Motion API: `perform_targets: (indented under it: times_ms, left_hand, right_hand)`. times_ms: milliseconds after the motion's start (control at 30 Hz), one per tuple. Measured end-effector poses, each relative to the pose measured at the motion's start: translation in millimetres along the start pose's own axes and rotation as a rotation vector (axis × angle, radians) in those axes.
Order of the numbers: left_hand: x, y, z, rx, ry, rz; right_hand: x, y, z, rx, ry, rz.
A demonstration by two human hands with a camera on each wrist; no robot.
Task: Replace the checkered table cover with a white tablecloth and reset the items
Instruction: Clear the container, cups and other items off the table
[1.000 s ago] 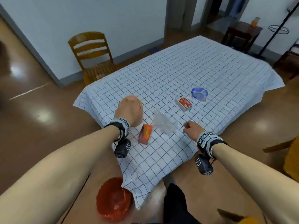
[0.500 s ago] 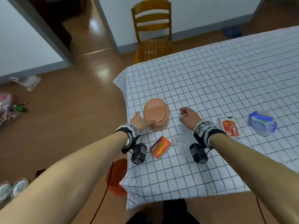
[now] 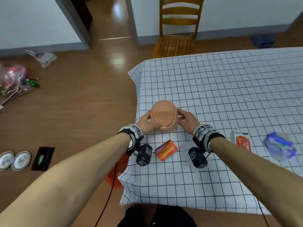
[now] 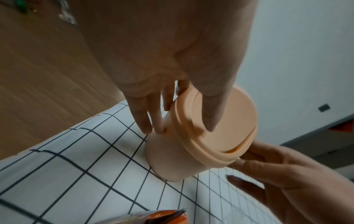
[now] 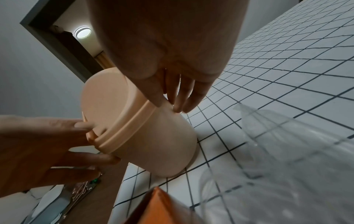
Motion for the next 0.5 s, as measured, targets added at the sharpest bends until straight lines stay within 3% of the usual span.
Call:
perform_targets:
  times_ms: [267,500]
  left_hand:
    - [-61,-59,32,-0.127,-0.007,0.001]
    - [-132,-142,110,-0.182,-0.032,-0.061]
  right_hand:
    - [-44,54,73,0.053,0.018,-0.015]
    - [-73,164,138,0.042,0.061,0.068]
Point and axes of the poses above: each hand's wrist, its own x-axis towards the middle knuckle, its own y-axis out of the palm, z = x × y, the point moved 10 cm from there along x, towards the middle knuckle, and after that the axes turned 1 degree about y, right-handed, at the moved point
